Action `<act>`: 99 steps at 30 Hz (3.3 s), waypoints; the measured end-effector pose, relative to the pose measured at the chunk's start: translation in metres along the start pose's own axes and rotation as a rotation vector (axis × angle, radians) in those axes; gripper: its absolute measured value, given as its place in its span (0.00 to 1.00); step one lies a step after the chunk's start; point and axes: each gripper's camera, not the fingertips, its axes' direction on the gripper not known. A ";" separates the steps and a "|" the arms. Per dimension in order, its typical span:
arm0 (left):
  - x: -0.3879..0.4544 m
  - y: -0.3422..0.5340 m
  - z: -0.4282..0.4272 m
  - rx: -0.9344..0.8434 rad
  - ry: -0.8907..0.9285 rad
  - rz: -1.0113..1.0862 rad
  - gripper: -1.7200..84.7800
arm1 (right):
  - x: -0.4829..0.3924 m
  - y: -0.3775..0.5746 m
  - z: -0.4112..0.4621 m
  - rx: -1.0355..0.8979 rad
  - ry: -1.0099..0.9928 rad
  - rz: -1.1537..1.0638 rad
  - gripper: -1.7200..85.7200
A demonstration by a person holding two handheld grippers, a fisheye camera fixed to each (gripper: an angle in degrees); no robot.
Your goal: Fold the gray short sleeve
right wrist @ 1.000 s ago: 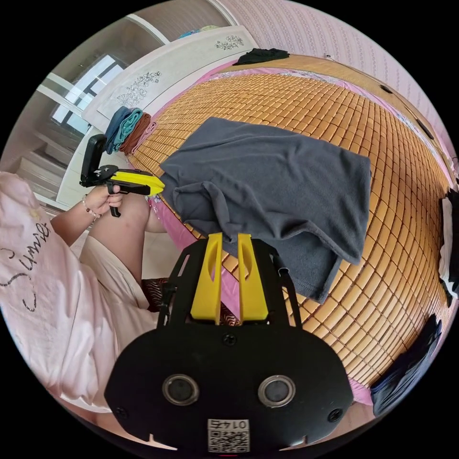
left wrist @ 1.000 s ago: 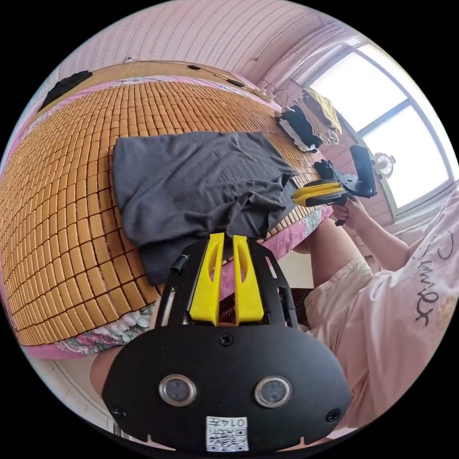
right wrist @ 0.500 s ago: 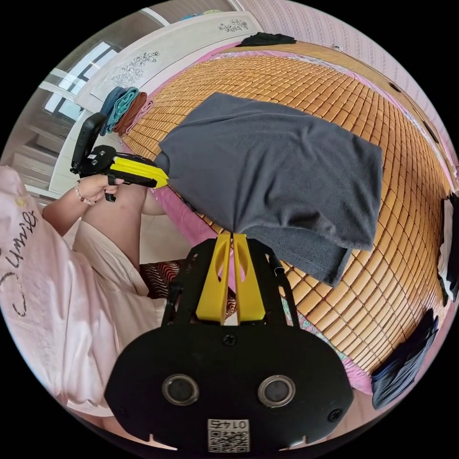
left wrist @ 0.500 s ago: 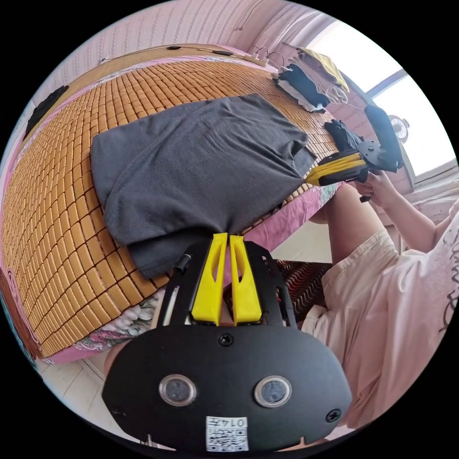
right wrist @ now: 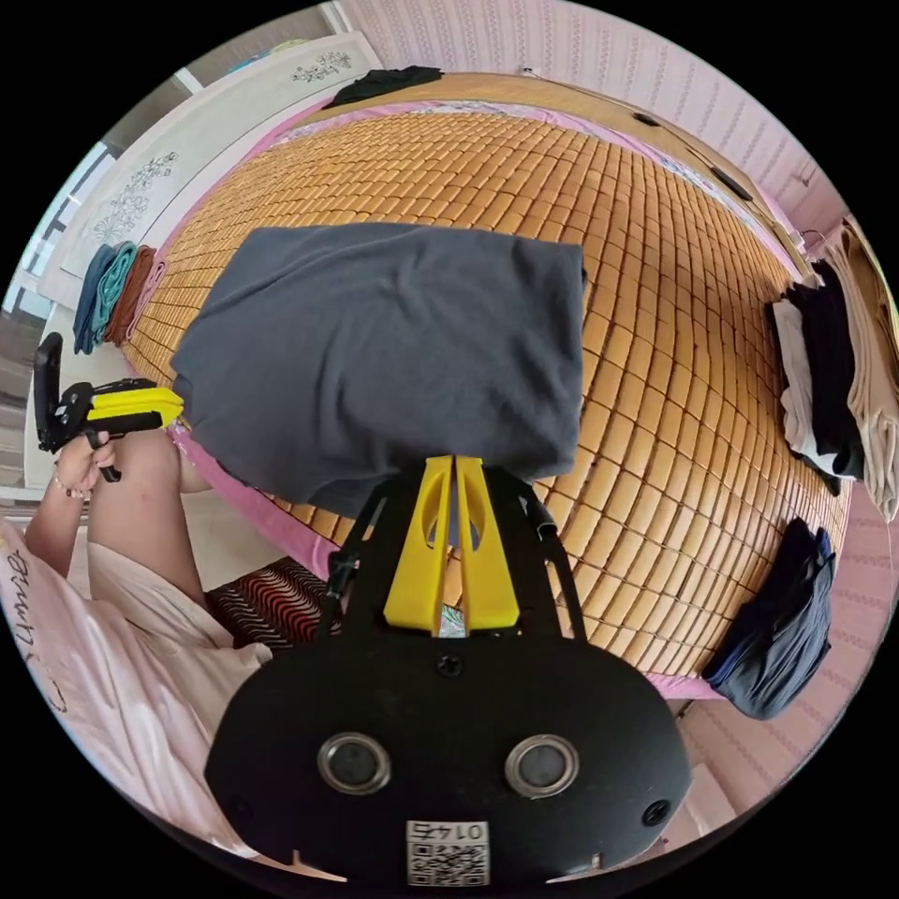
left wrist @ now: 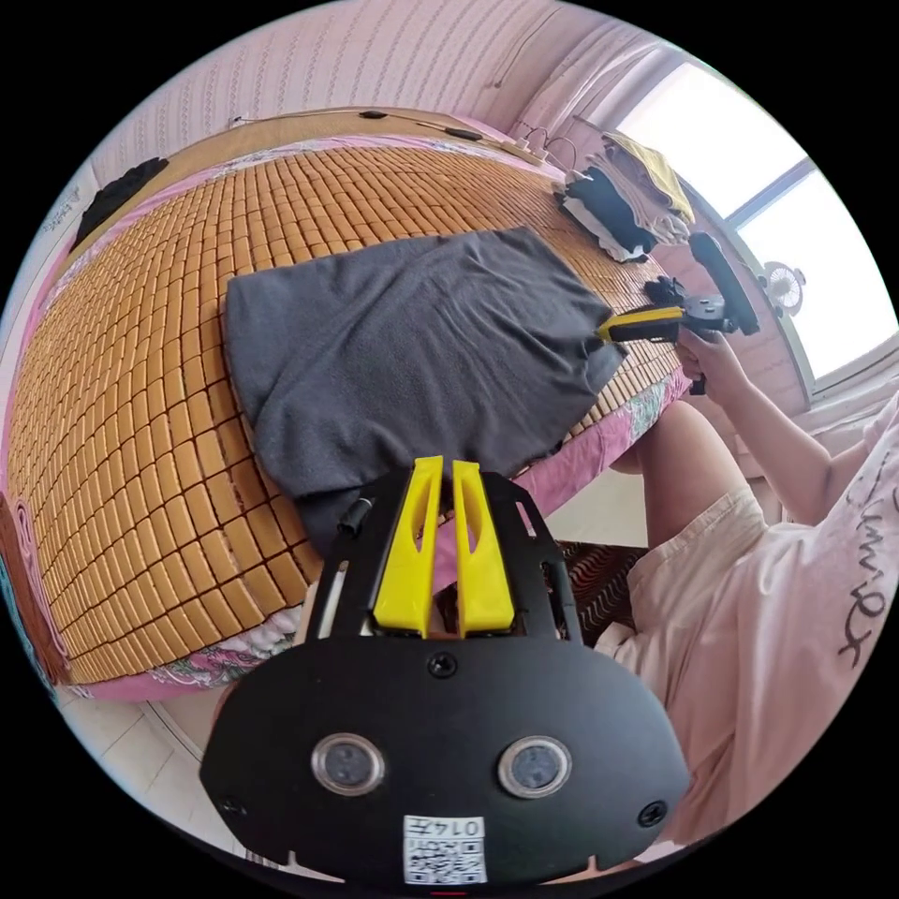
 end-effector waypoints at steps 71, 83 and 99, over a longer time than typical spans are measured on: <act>0.205 -0.048 0.129 0.190 0.168 0.436 0.15 | 0.069 0.003 -0.003 0.048 -0.133 0.165 0.14; 0.289 -0.088 0.177 0.133 0.045 0.592 0.23 | 0.134 0.089 0.014 0.223 -0.573 0.194 0.03; 0.310 -0.009 0.167 0.011 0.088 0.700 0.01 | 0.198 0.126 0.050 0.307 -0.496 0.435 0.13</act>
